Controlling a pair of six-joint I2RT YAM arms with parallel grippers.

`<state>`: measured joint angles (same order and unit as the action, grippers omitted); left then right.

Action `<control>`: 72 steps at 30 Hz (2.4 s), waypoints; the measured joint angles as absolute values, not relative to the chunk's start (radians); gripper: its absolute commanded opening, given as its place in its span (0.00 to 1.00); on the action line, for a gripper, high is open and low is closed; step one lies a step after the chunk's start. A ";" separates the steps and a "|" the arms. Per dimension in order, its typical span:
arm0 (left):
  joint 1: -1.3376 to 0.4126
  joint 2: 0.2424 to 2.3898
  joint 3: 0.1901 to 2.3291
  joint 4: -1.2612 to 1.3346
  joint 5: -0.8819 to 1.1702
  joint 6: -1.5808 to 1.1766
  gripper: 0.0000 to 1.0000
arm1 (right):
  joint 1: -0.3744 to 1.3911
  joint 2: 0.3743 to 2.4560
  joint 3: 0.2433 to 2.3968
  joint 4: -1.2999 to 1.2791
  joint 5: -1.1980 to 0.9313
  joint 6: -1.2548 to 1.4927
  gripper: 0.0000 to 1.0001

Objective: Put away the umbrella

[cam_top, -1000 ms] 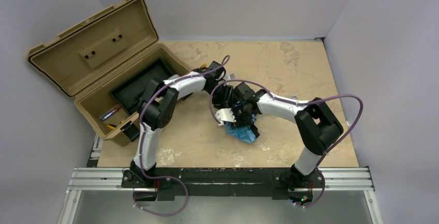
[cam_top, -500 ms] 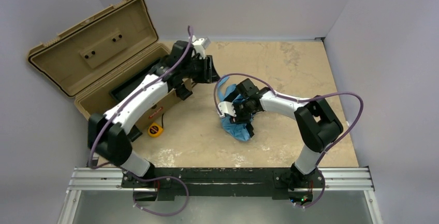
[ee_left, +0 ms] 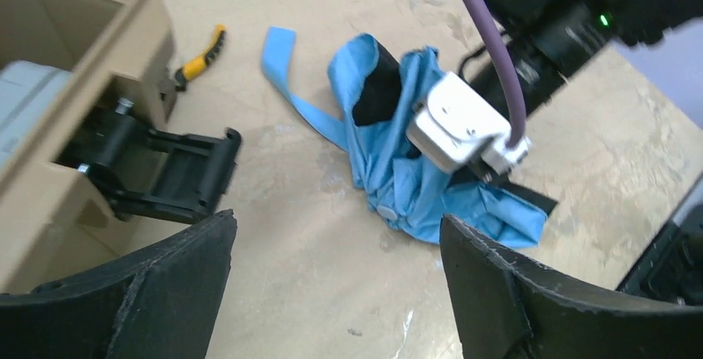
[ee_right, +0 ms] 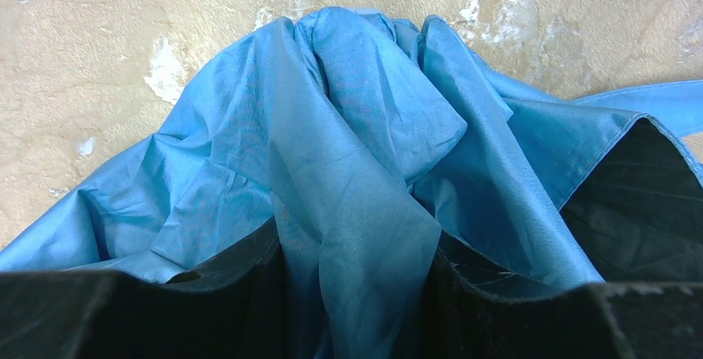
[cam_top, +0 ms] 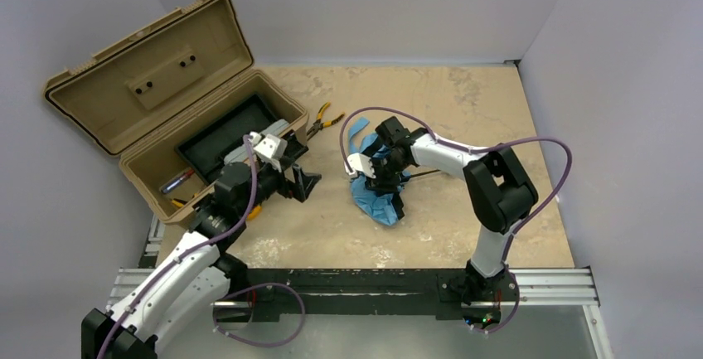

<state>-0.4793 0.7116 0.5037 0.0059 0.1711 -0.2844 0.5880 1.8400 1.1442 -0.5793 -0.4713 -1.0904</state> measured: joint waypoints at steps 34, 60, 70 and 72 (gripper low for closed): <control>-0.958 1.364 0.470 0.574 0.015 0.292 0.88 | 0.550 1.832 1.145 -0.572 -0.527 -1.033 0.20; -0.580 1.114 0.434 0.266 0.525 -0.343 0.84 | 0.656 1.700 0.939 -0.229 -0.157 -1.031 0.11; -0.916 1.059 0.419 0.326 0.268 0.136 0.82 | 0.551 1.911 1.249 -0.601 -0.398 -1.081 0.12; -0.936 1.105 0.413 0.372 0.198 0.208 0.82 | 0.537 1.929 1.272 -0.636 -0.435 -1.100 0.12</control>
